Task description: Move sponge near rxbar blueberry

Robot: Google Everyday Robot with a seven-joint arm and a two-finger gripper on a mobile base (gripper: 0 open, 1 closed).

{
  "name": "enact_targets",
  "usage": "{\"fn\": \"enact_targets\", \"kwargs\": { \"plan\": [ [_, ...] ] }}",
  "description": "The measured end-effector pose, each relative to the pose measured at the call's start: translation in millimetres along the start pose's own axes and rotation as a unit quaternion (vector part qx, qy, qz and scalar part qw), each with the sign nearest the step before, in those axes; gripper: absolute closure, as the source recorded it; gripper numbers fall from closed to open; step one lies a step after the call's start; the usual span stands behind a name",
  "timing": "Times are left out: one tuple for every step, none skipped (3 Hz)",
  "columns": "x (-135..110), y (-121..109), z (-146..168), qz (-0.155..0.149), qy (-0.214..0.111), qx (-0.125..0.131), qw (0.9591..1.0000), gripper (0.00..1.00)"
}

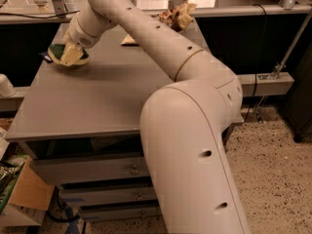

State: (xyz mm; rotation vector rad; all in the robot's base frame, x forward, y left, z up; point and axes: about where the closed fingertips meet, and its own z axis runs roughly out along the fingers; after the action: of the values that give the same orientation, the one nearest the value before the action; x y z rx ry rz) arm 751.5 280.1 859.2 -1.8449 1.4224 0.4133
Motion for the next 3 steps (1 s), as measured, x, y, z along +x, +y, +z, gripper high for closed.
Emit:
{"fn": "enact_targets", "kwargs": {
  "plan": [
    [0.6,1.5,1.5,0.002,0.003,-0.003,1.0,0.58],
    [1.4,2.0,1.4,0.002,0.005,-0.005,1.0,0.36],
    [2.4,2.2,1.7,0.002,0.006,-0.006,1.0,0.13]
  ]
}}
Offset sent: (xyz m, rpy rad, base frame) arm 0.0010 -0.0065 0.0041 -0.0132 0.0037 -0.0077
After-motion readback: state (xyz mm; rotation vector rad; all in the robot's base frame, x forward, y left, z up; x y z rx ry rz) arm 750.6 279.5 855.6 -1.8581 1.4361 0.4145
